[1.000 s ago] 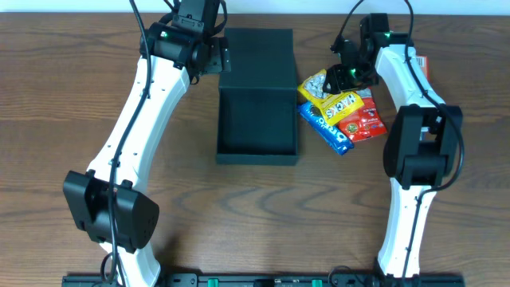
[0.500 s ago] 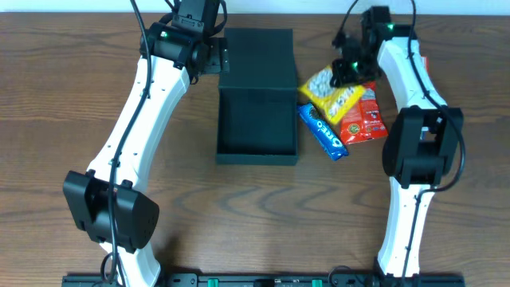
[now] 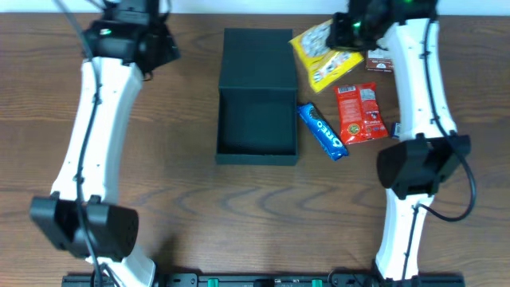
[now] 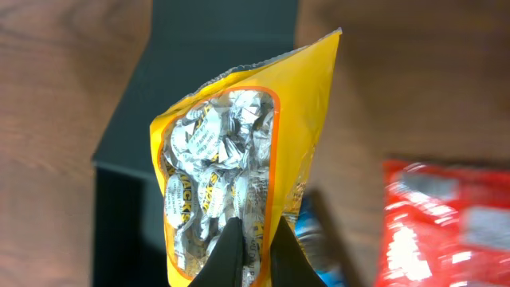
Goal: Pack container
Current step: 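Carry the yellow bag into the black box and release it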
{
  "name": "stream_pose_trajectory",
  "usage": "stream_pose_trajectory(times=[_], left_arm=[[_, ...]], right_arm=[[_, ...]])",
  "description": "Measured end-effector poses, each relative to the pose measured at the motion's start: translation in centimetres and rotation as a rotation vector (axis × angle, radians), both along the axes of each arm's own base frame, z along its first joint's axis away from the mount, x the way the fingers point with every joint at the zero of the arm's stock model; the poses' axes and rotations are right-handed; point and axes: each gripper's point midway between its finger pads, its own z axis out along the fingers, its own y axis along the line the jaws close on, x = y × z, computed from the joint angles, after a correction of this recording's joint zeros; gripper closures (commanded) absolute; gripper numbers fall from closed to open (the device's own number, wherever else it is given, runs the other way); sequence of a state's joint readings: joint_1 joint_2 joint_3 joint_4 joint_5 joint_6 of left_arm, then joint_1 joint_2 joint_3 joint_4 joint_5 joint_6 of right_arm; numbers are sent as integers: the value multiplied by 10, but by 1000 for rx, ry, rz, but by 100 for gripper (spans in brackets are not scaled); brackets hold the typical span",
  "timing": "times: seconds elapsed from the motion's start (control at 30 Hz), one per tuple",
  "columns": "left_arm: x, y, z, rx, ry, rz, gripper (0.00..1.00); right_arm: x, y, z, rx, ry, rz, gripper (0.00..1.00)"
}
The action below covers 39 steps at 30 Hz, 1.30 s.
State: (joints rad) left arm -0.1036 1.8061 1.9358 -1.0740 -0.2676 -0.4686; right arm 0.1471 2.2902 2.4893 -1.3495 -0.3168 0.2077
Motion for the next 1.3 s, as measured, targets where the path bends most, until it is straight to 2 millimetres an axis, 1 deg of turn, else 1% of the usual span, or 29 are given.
stream_pose_trajectory(times=[0.1,0.27,0.3,0.33,0.47,0.53,0.6,0.67,0.73,0.97,1.03,1.1,1.2,1.3], left_arm=[[-8,18,7,-15,-6,47,5],[-17,38,3,-43,25,91,5],[-19,42,2,-48,32,96,5],[-21,44,1,-49,40,95,5],[-22,47,0,-51,48,89,5],[-22,46,0,-54,50,79,5],[-21,45,0,-56,52,72,5],[-21,45,0,-57,49,72,5],[-18,45,1,-57,37,72,5],[-17,45,2,-57,31,72,5],[-17,45,2,-57,32,72,5],[-17,45,2,-58,31,71,5],[-17,45,2,-59,32,71,5],[-16,43,2,-78,28,64,5]], right_arm=[[-13,34,-4,0,42,-7,98],[-35,88,-10,-44,75,-32,98],[-42,102,-14,-52,84,-28,98],[-48,115,-19,-57,89,-20,98],[-52,146,-33,-57,68,8,98],[-60,162,-46,-65,76,17,98],[-69,172,-60,-74,100,17,98],[-76,178,-72,-80,122,15,98],[-77,178,-80,-80,139,3,98],[-82,177,-83,-84,171,-67,99],[-84,175,-81,-95,168,-80,98],[-90,167,-77,-134,166,-94,99],[-103,160,-62,-182,141,-96,99],[-110,158,-50,-192,103,-87,99]])
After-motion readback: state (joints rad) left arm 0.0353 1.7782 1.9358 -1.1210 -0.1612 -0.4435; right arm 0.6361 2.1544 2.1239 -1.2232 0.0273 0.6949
